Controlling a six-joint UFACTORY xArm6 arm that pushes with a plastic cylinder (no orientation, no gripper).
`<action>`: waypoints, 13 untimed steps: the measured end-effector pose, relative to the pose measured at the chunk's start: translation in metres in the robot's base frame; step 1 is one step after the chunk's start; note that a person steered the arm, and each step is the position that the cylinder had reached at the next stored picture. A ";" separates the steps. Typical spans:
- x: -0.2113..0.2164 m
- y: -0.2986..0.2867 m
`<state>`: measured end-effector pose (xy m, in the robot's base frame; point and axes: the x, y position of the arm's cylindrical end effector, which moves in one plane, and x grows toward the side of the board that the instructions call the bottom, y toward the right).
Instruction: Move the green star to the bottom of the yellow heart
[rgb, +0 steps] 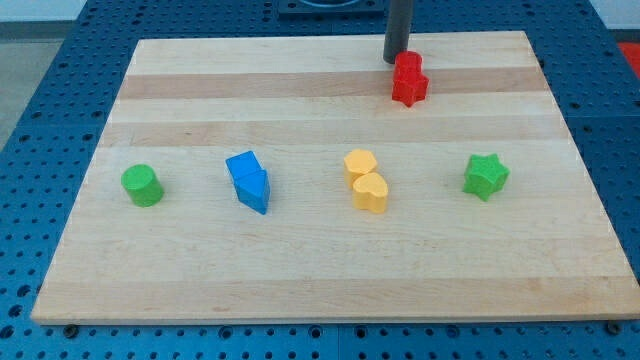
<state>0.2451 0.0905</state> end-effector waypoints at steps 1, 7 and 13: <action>-0.005 0.000; 0.194 0.164; 0.184 0.099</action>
<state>0.4290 0.1897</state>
